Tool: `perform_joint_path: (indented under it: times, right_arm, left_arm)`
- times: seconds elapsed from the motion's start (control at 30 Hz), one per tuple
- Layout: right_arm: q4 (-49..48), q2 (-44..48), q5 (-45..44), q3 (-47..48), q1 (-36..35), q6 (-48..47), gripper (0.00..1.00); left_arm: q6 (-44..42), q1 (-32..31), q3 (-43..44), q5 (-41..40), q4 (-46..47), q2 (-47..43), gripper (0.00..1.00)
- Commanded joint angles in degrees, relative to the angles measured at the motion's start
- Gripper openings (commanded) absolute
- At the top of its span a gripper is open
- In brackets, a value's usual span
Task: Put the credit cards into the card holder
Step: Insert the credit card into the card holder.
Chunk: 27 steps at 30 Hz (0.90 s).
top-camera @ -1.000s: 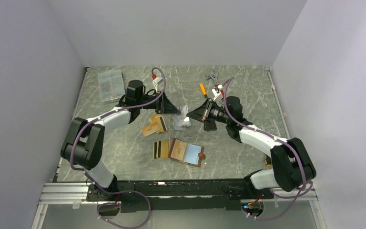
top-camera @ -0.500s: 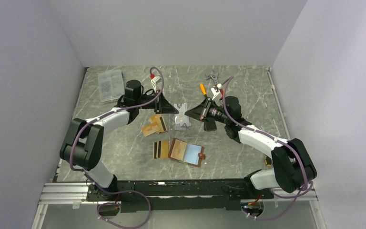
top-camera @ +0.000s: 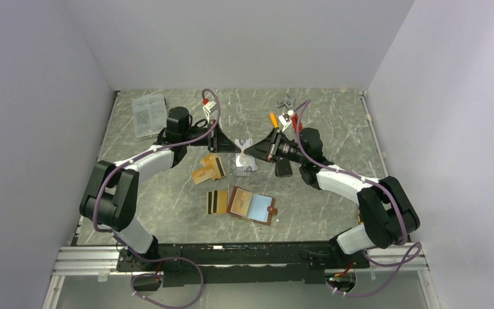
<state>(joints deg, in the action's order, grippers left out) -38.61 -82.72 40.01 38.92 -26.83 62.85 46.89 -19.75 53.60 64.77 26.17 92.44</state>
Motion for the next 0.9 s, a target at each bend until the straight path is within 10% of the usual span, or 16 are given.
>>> perform_joint_path:
  times: [0.0, 0.07, 0.13, 0.23, 0.43, 0.87]
  right_arm:
    - [-13.2, -0.5, 5.2, 2.4, -0.8, 5.7, 0.10]
    - [-10.9, 0.2, 5.1, 2.2, -0.6, 5.1, 0.00]
    - [-4.4, 2.4, 4.1, 1.9, -0.3, 2.1, 0.00]
    - [20.5, 8.4, -2.1, 4.8, -0.5, -10.1, 0.00]
    - [57.2, 17.0, -17.7, 5.5, -3.3, -20.7, 0.00]
    - [67.1, 20.6, -34.7, -0.3, -18.7, -13.3, 0.00]
  left_arm:
    - [-0.2, -0.6, 0.4, 0.1, 1.4, -1.7, 0.00]
    - [-1.8, -0.6, 0.8, -0.9, -1.1, -1.9, 0.09]
    - [-5.4, -0.5, 1.8, -2.9, -6.9, -2.5, 0.39]
    - [-13.7, -0.6, 4.2, -8.1, -19.1, -3.3, 0.64]
    - [-29.6, -4.2, 5.2, -15.7, -40.9, -1.6, 0.69]
    - [-37.6, -13.6, 0.0, -26.0, -46.9, -2.4, 0.68]
